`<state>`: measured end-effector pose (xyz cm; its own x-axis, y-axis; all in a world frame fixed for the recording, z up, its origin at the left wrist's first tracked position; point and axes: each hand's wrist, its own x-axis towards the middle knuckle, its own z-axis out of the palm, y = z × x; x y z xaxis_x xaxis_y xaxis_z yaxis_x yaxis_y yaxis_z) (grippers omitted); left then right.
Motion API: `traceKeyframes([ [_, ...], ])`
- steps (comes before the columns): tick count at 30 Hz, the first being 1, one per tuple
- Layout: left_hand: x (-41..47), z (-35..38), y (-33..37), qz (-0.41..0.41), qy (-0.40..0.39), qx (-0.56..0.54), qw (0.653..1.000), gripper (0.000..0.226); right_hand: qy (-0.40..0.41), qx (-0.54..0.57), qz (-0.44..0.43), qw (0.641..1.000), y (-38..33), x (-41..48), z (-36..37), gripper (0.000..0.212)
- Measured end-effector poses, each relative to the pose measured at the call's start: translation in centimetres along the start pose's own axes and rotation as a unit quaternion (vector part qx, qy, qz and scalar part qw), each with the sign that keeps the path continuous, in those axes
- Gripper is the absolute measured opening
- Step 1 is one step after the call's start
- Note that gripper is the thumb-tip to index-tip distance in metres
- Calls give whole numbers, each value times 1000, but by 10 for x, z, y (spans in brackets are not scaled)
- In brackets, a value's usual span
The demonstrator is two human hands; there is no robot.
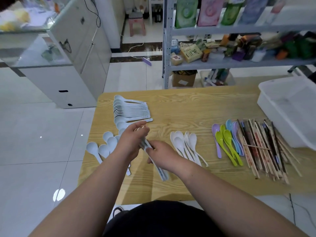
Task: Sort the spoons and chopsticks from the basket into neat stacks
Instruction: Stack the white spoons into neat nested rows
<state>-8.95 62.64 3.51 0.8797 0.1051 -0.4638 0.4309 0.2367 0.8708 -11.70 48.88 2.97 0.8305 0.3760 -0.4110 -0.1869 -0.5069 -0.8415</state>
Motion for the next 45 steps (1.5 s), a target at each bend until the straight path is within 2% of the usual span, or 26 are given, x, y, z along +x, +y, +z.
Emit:
traceKeyframes([
  [2,-1,8,-3,-7,20,26,999,27,-35,0,25,999,6,2,-2,29],
  [4,-1,12,-6,-16,58,20,998,18,-80,95,75,989,15,3,-2,42],
  [6,1,10,-10,-17,82,-13,996,21,-112,185,111,970,22,4,-5,48],
  [8,4,4,-14,-14,85,-37,996,22,-117,190,121,967,26,8,-8,48],
  [11,8,-11,-20,-27,77,-58,995,21,-131,157,119,972,24,20,-7,44],
  [14,19,-30,-21,-43,65,-51,996,22,-129,56,98,985,15,41,-1,41],
  [16,32,-46,-20,-51,83,-33,995,27,-124,-3,80,989,14,60,7,33],
  [19,51,-64,-18,-56,122,-31,990,30,-153,-24,68,986,13,90,22,16],
  [20,58,-69,-18,-50,128,-23,990,28,-156,-41,63,985,12,100,25,16],
  [23,78,-87,-19,-22,119,78,990,12,-120,-146,10,982,8,129,23,26],
  [24,87,-96,-19,-2,121,127,984,15,-101,-173,-5,980,10,139,20,24],
  [26,105,-118,-22,82,124,257,955,23,-55,-200,-17,978,17,160,12,17],
  [27,115,-131,-27,139,107,348,921,27,-27,-210,-14,977,23,171,8,15],
  [28,125,-144,-35,188,70,445,872,30,0,-225,-13,974,28,181,3,16],
  [30,141,-166,-57,247,-15,616,748,40,41,-285,-24,957,38,199,-5,25],
  [31,145,-173,-66,232,-58,672,700,45,50,-318,-31,946,40,205,-8,29],
  [32,144,-175,-70,209,-89,704,673,47,56,-343,-43,937,41,211,-8,32],
  [34,140,-177,-77,214,-111,712,660,45,59,-373,-85,922,42,220,-6,35],
  [39,128,-182,-97,277,-80,689,665,40,79,-430,-172,883,49,239,8,32],
  [45,121,-180,-105,293,-61,675,675,37,115,-469,-241,842,60,247,22,36],
])
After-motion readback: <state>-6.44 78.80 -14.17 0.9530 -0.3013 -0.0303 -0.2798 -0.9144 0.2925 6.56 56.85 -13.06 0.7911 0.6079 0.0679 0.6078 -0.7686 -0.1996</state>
